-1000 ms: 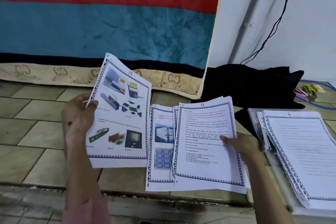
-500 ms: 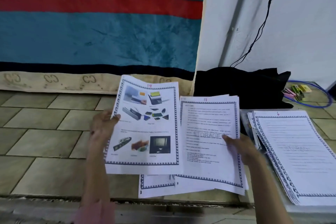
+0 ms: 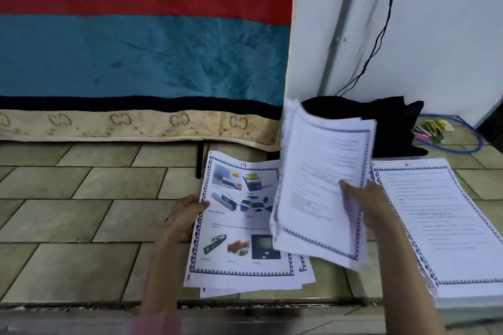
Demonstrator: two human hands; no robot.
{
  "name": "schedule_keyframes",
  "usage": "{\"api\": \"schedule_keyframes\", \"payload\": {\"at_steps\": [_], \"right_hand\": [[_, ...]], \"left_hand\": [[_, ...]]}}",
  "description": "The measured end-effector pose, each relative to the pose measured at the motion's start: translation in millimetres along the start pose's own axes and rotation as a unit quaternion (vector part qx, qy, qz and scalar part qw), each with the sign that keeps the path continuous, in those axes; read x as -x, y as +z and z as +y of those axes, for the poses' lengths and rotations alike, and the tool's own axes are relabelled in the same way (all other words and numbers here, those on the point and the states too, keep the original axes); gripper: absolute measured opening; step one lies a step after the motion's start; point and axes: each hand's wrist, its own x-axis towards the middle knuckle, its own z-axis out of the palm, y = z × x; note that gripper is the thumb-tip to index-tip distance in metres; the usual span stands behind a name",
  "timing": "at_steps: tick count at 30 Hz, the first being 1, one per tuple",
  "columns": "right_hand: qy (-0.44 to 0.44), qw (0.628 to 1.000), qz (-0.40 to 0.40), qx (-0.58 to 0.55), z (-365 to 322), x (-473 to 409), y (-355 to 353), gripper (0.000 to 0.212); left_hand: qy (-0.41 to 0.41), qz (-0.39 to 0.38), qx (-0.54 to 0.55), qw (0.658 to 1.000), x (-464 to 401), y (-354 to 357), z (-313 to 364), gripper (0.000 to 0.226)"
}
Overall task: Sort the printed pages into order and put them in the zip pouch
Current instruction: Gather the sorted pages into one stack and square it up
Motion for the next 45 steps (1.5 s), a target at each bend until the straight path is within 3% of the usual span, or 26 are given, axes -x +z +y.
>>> {"api": "schedule_keyframes", "payload": {"at_steps": [4,7,9,11,14,17,20,21,22,23,25,27,32,37,41,45], "right_hand": [[0.035,0.99,-0.132,0.036,22,12,44,0.025],[0.035,0.987,-0.151,0.051,31,18,57,0.025],[0.049,0.985,-0.161,0.046,31,16,52,0.026],[0.055,0.984,-0.165,0.026,30,12,40,0.044],[0.021,0.984,-0.175,-0.024,29,4,14,0.077],[0.044,0.966,-0.24,-0.087,27,4,-9,0.084],[0.053,0.97,-0.207,-0.118,35,5,-24,0.085],[0.051,0.972,-0.192,-0.121,37,6,-27,0.09],[0.052,0.976,-0.175,-0.114,40,5,-29,0.09],[0.052,0.979,-0.167,-0.101,41,6,-30,0.082],[0.066,0.981,-0.158,-0.092,40,9,-31,0.048],[0.08,0.983,-0.144,-0.077,40,9,-28,0.04],[0.055,0.989,-0.138,-0.015,37,10,-6,0.044],[-0.011,0.985,-0.162,0.066,38,17,36,0.04],[-0.079,0.973,-0.197,0.094,39,27,59,0.04],[-0.041,0.982,-0.185,-0.008,30,30,49,0.066]], "left_hand": [[0.001,-0.044,-0.016,0.999,3,16,6,0.048],[0.058,-0.084,-0.095,0.99,18,37,12,0.043],[0.107,-0.065,-0.115,0.985,23,51,13,0.044],[0.137,-0.073,-0.102,0.983,31,58,17,0.041],[0.159,-0.146,-0.064,0.974,39,62,33,0.035],[0.154,-0.228,-0.01,0.961,51,77,46,0.031],[0.138,-0.274,0.015,0.952,50,93,47,0.016],[0.149,-0.262,0.02,0.953,45,95,44,0.016],[0.163,-0.202,0.001,0.966,35,93,40,0.023],[0.17,-0.09,-0.046,0.98,23,87,34,0.032],[0.14,0.136,-0.201,0.96,0,67,17,0.053],[0.086,0.18,-0.261,0.944,-12,48,1,0.059],[0.073,0.137,-0.172,0.973,-17,38,-9,0.056],[0.067,-0.014,-0.04,0.997,-6,38,-1,0.018],[0.122,-0.081,-0.02,0.989,13,54,-11,0.034],[0.118,-0.129,0.026,0.984,19,47,-12,0.041]]}}
